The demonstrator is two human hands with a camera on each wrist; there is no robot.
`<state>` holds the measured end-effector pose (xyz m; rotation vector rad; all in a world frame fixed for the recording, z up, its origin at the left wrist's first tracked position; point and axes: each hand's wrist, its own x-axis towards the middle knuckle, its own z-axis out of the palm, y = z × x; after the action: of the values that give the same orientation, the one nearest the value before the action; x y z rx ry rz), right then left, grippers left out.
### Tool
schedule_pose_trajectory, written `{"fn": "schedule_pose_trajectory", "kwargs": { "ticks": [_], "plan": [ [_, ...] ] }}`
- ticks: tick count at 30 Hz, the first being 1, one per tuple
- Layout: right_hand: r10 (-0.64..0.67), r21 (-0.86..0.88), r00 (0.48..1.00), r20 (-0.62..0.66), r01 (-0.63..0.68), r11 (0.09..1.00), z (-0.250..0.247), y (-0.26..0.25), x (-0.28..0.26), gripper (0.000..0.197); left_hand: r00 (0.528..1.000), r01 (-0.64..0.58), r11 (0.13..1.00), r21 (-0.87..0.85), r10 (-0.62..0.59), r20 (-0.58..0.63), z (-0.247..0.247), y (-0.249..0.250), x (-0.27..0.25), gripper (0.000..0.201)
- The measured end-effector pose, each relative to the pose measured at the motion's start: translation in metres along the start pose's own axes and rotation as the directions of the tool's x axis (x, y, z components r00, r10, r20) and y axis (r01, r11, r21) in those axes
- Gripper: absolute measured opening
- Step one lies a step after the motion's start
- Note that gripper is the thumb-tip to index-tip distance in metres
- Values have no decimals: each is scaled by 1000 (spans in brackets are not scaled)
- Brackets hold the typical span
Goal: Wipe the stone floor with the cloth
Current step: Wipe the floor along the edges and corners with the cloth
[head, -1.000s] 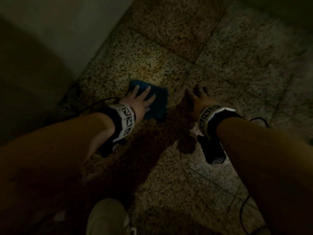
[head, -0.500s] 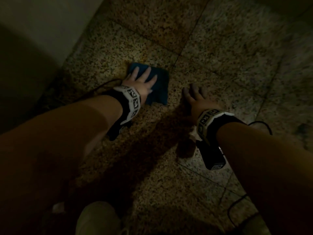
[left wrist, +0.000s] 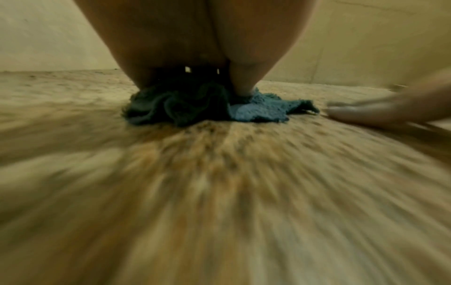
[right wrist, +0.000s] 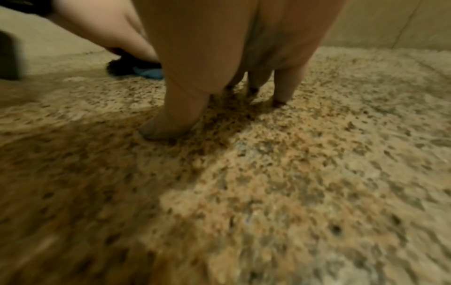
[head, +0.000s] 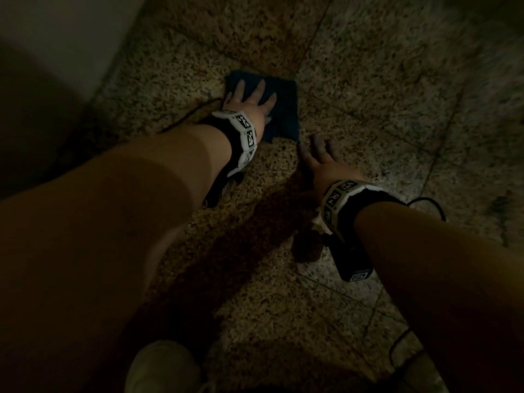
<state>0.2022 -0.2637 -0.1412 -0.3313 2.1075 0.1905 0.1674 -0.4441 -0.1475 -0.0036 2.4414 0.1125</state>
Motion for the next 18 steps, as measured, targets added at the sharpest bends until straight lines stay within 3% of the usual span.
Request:
{"fn": "schedule_pose_trajectory", "kwargs": {
  "ticks": [10, 14, 18],
  "plan": [
    [-31, 30, 994, -102, 34, 999, 9, -5, -24, 93, 983, -150, 983, 103, 136, 127, 61, -9, -84, 55],
    [62, 57, 993, -96, -57, 997, 30, 15, -31, 96, 974, -163, 968, 192, 127, 190, 77, -6, -102, 54],
    [109, 122, 992, -58, -101, 987, 40, 27, -36, 100, 980, -162, 954, 254, 126, 152, 85, -7, -102, 55]
  ]
}}
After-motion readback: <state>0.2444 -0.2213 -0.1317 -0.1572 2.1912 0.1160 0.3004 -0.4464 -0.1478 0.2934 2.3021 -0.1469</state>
